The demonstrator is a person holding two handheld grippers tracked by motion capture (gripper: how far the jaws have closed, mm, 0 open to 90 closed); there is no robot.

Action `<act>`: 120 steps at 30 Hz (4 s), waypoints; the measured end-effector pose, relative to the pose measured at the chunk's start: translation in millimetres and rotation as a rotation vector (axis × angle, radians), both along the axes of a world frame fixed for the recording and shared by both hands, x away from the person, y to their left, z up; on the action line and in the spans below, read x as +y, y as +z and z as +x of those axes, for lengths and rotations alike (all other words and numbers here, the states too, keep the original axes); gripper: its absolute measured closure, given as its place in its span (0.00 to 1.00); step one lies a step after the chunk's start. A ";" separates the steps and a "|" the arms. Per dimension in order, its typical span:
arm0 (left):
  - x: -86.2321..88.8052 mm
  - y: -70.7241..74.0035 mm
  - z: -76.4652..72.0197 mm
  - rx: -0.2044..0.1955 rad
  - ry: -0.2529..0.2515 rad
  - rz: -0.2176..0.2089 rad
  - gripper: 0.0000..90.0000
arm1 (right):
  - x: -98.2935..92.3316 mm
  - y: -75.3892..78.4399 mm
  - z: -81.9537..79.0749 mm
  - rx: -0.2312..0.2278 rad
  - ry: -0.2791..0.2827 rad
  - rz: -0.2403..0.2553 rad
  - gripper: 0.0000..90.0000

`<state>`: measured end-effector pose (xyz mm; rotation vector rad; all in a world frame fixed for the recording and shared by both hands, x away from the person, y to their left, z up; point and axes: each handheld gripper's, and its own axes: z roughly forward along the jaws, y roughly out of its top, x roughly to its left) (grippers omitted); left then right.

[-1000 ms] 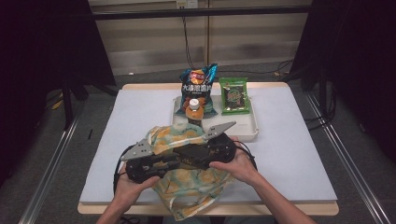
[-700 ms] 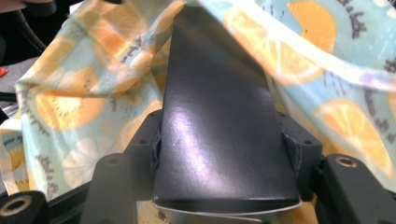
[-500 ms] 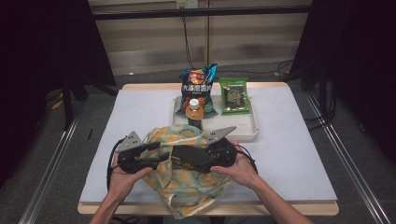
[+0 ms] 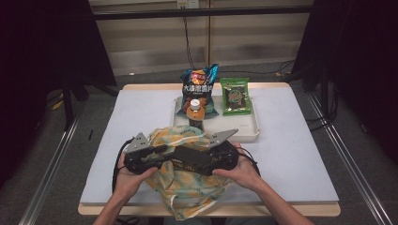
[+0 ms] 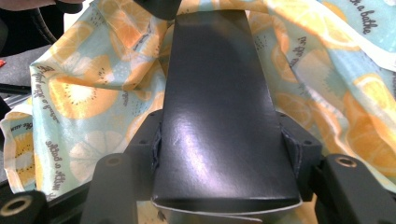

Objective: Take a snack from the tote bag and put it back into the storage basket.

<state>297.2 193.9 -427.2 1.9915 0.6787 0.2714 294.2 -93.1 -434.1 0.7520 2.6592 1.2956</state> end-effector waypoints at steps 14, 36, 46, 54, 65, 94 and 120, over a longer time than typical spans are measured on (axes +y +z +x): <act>11.6 5.6 2.6 0.023 -0.009 -0.068 1.00 | -11.7 2.4 -6.0 -0.006 -0.003 0.004 0.48; 45.8 3.6 7.8 0.035 0.088 -0.108 1.00 | -24.7 10.0 -20.7 -0.024 0.004 0.009 0.48; 60.4 -7.1 18.4 0.077 0.154 -0.106 1.00 | -22.8 7.5 -23.3 -0.020 0.019 0.015 0.48; 62.1 -17.3 20.3 0.110 0.136 -0.070 1.00 | -25.5 13.2 -24.3 -0.033 0.016 0.030 0.48; 57.2 -27.4 16.9 0.159 0.085 -0.017 1.00 | -25.5 19.9 -25.0 -0.057 0.013 0.054 0.48; 64.8 -34.9 -1.2 0.188 0.103 0.024 1.00 | -21.3 49.9 -23.2 -0.109 0.022 0.150 0.48; 55.2 -20.9 -16.1 0.096 0.054 -0.061 0.60 | -47.2 58.0 -1.9 -0.095 0.009 0.152 0.48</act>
